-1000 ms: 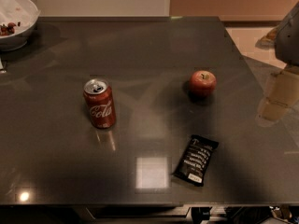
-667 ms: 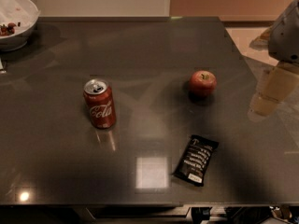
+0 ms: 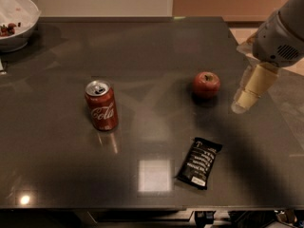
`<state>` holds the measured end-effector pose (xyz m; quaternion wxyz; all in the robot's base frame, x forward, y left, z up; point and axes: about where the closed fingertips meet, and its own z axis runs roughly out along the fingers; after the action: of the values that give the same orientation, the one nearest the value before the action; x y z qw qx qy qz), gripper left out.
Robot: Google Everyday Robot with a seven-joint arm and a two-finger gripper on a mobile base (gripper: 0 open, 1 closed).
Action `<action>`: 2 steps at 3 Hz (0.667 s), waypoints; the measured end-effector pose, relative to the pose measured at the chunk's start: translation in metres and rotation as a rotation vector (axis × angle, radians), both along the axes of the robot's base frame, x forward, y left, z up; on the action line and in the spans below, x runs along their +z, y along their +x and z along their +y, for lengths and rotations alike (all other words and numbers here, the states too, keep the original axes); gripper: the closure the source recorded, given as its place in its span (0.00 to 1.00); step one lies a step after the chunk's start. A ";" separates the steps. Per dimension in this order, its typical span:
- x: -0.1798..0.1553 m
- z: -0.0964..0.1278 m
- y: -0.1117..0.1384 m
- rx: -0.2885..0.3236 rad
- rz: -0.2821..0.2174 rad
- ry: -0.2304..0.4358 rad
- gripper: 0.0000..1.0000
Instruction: Move apple near coke can
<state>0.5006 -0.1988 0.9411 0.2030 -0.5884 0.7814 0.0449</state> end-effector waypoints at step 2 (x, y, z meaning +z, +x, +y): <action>-0.017 0.006 0.022 0.011 -0.002 0.049 0.00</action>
Offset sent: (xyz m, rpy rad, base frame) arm 0.0168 0.0046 -0.0124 0.0386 -0.0031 0.0094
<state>0.5221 -0.1930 0.9242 0.2178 -0.5877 0.7765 0.0647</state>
